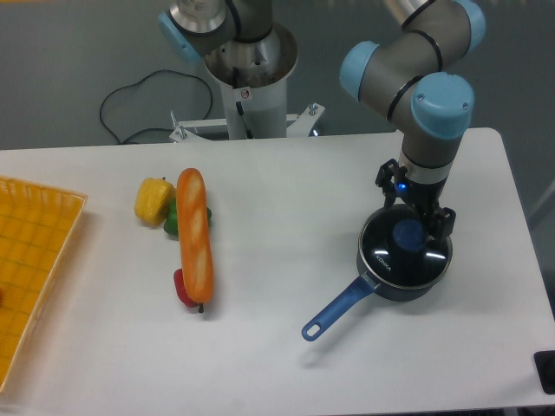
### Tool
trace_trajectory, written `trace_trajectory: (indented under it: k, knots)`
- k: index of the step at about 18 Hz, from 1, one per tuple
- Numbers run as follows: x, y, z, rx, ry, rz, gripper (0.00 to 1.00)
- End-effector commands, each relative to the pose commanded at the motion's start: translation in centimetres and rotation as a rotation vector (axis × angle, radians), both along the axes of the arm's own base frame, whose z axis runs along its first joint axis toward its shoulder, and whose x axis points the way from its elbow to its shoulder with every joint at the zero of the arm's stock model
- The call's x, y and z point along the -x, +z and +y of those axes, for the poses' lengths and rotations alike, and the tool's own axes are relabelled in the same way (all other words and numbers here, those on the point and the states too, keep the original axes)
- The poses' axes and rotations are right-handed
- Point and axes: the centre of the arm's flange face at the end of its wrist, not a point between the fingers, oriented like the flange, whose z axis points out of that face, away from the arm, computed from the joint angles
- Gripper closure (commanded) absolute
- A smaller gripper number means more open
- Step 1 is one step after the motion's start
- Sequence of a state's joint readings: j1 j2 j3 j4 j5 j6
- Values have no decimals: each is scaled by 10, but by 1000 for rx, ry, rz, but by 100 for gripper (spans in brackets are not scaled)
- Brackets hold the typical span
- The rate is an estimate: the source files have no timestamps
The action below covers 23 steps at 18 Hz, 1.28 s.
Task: Open the lid
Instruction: 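Move the open gripper over the saucepan lid's blue knob, then lower the gripper onto the blue knob of the glass lid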
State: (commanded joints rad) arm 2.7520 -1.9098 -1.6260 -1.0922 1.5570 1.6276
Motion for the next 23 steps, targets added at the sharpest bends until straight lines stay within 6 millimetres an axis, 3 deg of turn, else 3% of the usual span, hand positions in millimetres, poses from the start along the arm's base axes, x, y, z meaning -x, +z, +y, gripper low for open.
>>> trace_trajectory:
  k: [23]
  knots:
    - [9,-22,15,6,34,-16,0]
